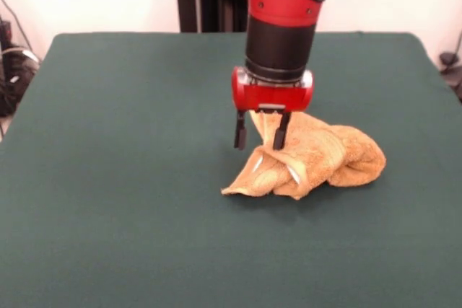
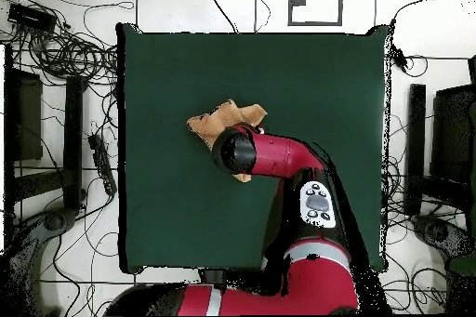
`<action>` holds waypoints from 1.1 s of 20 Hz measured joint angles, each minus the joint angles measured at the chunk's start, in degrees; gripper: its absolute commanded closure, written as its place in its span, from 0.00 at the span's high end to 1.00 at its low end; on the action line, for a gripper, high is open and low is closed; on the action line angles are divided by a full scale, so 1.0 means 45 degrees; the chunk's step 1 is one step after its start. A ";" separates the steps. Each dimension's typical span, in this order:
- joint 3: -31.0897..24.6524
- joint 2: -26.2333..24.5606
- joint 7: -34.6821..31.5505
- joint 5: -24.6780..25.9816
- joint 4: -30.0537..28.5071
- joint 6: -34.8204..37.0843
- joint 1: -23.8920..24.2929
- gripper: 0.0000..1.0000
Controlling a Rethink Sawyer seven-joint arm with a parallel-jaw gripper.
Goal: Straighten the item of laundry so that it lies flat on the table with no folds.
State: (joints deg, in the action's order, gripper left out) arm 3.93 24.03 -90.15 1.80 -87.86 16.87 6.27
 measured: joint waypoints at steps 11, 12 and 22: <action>-0.0392 0.0022 0.0000 0.0243 0.0103 0.0005 0.0102 1.00; -0.0454 0.0083 0.0000 0.0268 0.0098 0.0005 0.0105 1.00; -0.0194 0.0867 0.0000 0.0305 0.0067 0.0715 -0.0762 1.00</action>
State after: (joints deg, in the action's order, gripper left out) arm 3.05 27.93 -90.15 3.17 -87.55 20.08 2.84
